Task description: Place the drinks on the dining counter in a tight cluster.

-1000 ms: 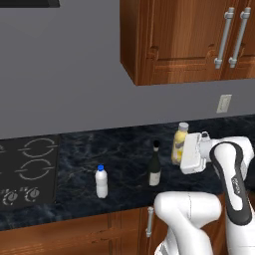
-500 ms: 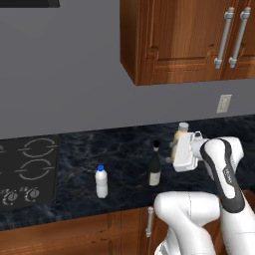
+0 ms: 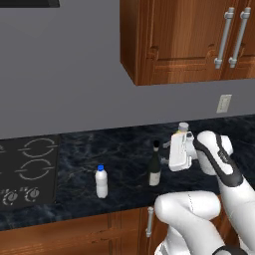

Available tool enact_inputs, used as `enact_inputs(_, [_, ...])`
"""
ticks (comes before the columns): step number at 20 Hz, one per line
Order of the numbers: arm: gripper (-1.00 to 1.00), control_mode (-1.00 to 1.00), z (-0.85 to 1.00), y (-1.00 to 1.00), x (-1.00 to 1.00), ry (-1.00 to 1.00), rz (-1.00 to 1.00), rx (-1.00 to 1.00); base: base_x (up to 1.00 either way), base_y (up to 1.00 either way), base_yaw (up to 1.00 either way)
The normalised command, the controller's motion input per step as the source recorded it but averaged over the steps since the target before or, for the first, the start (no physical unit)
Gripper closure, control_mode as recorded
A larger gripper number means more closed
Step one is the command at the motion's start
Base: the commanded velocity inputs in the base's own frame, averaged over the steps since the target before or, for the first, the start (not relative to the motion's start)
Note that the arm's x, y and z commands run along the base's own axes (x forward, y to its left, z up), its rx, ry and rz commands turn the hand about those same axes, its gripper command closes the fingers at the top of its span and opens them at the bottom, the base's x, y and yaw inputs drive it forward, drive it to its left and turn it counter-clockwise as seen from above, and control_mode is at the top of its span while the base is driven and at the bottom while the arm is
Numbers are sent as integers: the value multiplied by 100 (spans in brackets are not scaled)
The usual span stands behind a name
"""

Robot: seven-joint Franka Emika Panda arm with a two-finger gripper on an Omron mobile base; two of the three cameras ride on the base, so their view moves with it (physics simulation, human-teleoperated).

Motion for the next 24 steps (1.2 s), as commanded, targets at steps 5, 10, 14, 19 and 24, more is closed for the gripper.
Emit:
enact_inputs(5, [-100,-100,-16,19,1,0,8,3,0,0,0])
enact_inputs(10, [-100,-100,-8,24,8,0,5,2,0,0,0])
enact_inputs(14, [-100,-100,-8,25,13,1,2,2,0,0,0])
enact_inputs(19, [-100,-100,-14,22,12,6,1,1,0,0,0])
enact_inputs(24, [100,-100,-6,22,3,11,1,1,0,0,0])
